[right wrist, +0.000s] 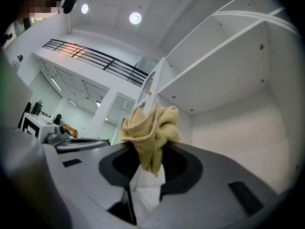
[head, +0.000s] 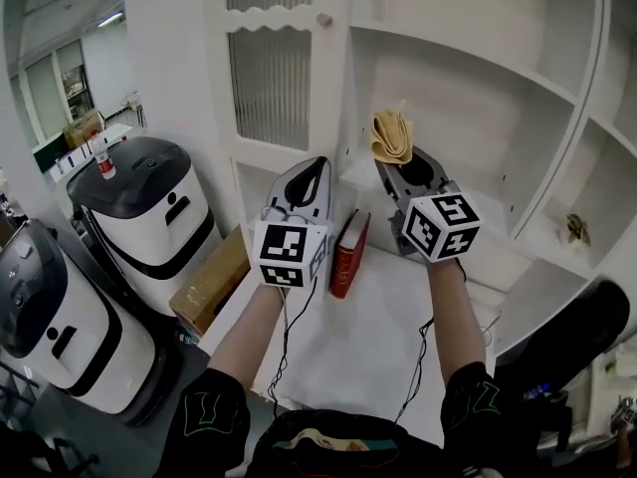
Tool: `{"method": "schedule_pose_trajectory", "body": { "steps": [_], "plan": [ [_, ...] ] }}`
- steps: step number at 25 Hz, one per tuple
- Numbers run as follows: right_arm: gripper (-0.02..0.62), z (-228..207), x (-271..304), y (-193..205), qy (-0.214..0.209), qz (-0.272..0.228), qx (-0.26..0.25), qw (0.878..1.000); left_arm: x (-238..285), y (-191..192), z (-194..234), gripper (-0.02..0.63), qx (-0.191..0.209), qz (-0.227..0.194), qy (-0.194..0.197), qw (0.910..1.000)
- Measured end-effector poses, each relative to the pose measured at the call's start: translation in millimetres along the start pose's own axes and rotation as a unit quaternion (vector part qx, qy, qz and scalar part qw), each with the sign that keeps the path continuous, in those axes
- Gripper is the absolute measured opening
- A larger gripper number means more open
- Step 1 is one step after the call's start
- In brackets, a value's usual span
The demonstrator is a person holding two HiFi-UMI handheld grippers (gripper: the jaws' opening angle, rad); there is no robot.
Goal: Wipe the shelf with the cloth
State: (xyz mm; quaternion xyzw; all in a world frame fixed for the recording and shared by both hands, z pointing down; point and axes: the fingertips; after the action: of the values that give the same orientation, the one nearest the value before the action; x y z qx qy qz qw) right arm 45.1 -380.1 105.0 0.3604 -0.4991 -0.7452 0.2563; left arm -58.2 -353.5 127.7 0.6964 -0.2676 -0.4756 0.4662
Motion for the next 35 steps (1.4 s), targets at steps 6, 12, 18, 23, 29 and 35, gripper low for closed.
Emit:
{"method": "schedule_pose_trajectory", "body": {
  "steps": [6, 12, 18, 23, 29, 35],
  "plan": [
    [0.121, -20.0, 37.2, -28.1, 0.006, 0.003, -0.074, 0.997, 14.1, -20.8, 1.2, 0.0, 0.043, -0.016, 0.014, 0.9988],
    [0.121, -43.9, 76.2, -44.2, 0.012, 0.007, -0.082, 0.997, 35.6, -29.5, 9.6, 0.0, 0.057, -0.019, 0.022, 0.998],
    [0.121, -60.8, 111.0, -50.6, 0.013, 0.021, -0.066, 0.997, 46.4, -37.2, 13.9, 0.0, 0.057, -0.034, 0.024, 0.9975],
    [0.121, -75.2, 131.9, -58.6, 0.027, 0.032, -0.054, 0.998, 48.0, -41.7, 20.3, 0.0, 0.058, -0.045, 0.021, 0.9971],
    [0.121, -79.5, 145.4, -71.1, 0.036, 0.048, -0.05, 0.997, 47.1, -43.0, 24.8, 0.0, 0.053, -0.049, 0.02, 0.9972],
    [0.118, -61.8, 141.2, -82.5, 0.027, 0.036, -0.096, 0.994, 42.9, -44.1, 28.0, 0.0, 0.054, -0.049, 0.02, 0.9972]
  ]
}}
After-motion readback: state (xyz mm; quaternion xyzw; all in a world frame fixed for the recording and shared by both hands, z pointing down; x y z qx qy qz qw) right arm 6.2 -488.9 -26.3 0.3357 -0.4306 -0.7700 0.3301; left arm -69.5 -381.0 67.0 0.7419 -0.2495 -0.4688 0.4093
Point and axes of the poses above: the fingertips, and each gripper's own axes: x forward along the fingers, z to its left, y out of its underside, and after that the axes turned 3 degrees about -x, right-handed
